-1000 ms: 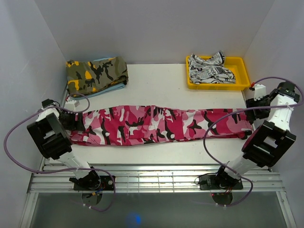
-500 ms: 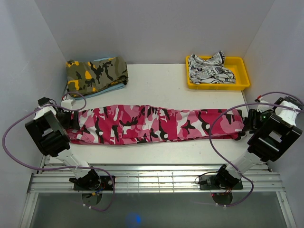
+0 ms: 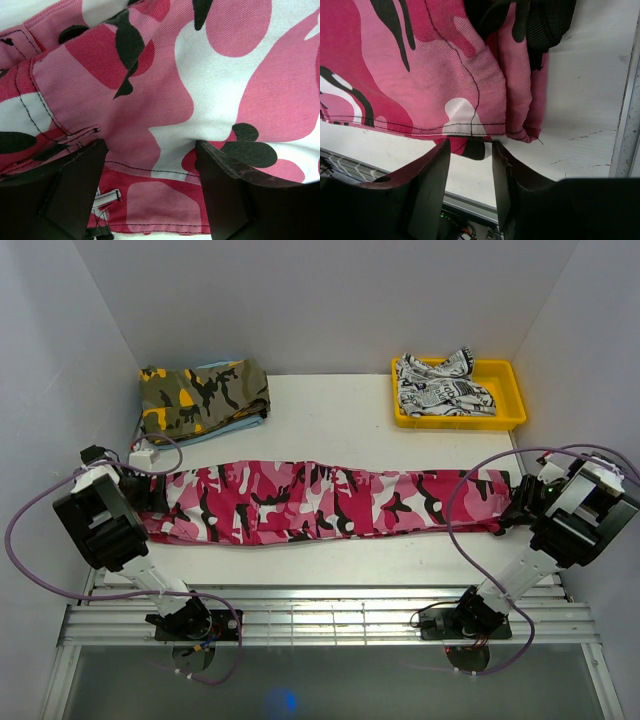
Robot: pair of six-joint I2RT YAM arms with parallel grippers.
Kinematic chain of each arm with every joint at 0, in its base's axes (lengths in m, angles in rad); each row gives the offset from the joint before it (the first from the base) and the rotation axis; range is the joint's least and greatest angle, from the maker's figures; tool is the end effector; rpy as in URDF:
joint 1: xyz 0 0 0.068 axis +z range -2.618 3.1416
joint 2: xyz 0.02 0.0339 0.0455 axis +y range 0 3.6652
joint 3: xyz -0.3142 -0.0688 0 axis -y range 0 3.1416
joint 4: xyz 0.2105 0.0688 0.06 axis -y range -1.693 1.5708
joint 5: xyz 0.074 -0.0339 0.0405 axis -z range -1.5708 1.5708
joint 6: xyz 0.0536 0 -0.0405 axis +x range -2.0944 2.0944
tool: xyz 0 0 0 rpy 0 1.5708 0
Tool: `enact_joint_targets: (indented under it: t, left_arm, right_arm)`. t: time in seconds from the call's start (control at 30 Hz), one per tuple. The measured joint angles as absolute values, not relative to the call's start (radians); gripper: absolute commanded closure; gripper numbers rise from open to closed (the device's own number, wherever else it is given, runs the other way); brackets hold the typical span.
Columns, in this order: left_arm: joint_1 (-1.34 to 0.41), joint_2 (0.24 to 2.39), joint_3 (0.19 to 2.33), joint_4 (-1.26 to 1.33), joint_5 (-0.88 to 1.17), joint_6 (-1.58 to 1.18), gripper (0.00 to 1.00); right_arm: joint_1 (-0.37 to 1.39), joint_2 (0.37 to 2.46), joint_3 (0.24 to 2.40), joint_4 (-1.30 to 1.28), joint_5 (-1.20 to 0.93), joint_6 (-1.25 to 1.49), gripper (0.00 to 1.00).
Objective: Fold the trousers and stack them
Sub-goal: Fold the trousers
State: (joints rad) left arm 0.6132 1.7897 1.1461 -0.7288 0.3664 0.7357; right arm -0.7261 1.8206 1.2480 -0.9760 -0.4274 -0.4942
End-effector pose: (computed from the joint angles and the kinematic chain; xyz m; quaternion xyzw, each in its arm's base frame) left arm 0.2704 0.1668 0.2203 0.0779 0.9755 -0.0808 0.1893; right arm 0.2464 -0.1891 0.2316 0.1107 0.9709 0.1676 0.1304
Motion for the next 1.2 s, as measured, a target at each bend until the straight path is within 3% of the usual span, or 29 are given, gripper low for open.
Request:
enact_joint_targets:
  t: [0.13, 0.47, 0.53, 0.57, 0.6, 0.87, 1.2]
  left_arm:
    - [0.613, 1.784, 1.136, -0.717, 0.368, 0.736, 0.15]
    - [0.614, 1.775, 1.120, -0.699, 0.370, 0.735, 0.15]
    - [0.614, 1.773, 1.118, -0.696, 0.371, 0.735, 0.15]
    - [0.614, 1.773, 1.117, -0.695, 0.373, 0.735, 0.15]
    - [0.615, 1.773, 1.116, -0.694, 0.374, 0.735, 0.15]
    - [0.618, 1.772, 1.115, -0.693, 0.381, 0.734, 0.15]
    - [0.619, 1.772, 1.116, -0.694, 0.382, 0.732, 0.15]
  right_arm:
    - [-0.725, 1.850, 1.273, -0.971, -0.442, -0.459, 0.90]
    - [-0.711, 1.844, 1.393, -1.048, -0.503, -0.472, 0.92]
    - [-0.711, 1.823, 1.413, -1.057, -0.499, -0.478, 0.68]
    - [-0.711, 1.812, 1.426, -1.061, -0.488, -0.477, 0.47]
    - [-0.711, 1.805, 1.442, -1.069, -0.474, -0.478, 0.40]
    - [-0.712, 1.816, 1.449, -1.062, -0.369, -0.511, 0.47]
    - [-0.700, 1.892, 1.369, -1.026, -0.343, -0.504, 0.48]
